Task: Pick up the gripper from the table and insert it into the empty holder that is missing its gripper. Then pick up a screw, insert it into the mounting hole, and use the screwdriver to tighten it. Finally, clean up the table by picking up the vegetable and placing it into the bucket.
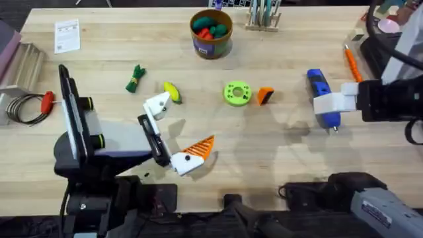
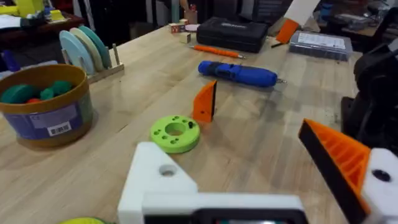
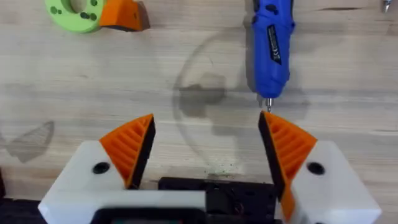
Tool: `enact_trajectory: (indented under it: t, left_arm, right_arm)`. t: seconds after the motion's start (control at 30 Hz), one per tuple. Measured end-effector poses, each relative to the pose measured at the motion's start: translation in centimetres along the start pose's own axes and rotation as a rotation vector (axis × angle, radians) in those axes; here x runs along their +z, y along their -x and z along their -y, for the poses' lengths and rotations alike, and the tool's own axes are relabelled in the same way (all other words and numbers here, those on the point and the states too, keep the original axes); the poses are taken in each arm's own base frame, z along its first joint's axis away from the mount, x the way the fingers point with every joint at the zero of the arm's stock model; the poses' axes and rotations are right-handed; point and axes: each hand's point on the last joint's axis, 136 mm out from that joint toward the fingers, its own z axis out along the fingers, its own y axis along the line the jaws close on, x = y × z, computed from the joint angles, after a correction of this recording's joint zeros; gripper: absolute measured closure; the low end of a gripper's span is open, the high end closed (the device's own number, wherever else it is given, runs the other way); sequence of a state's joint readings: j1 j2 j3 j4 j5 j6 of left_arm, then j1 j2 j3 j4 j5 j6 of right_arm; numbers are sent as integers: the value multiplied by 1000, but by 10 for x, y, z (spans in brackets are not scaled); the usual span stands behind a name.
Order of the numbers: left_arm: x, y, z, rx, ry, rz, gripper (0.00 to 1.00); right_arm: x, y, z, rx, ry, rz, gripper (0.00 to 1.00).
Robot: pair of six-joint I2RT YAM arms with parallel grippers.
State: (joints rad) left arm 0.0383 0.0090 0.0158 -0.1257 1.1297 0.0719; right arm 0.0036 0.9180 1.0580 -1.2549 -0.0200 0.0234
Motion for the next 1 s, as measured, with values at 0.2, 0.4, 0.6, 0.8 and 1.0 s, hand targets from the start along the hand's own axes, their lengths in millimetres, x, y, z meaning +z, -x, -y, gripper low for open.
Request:
enact_trajectory:
  t: [0.2,0.4,0.6,0.8,1.0]
  left_arm:
    - [0,0,0,0,0,0,15]
    - [0,0,0,0,0,0,15]
    - [0,0,0,0,0,0,16]
    - [0,0,0,0,0,0,15]
    - [0,0,0,0,0,0,15]
  right_arm:
    - [4,-1,0,25,0,-43,11]
    - [15,11,-16,-35,18,-147,10]
    - [18,42,-45,-150,52,-148,11]
    - [23,68,-65,-201,65,-164,10]
    - [42,80,-83,-251,70,-219,11]
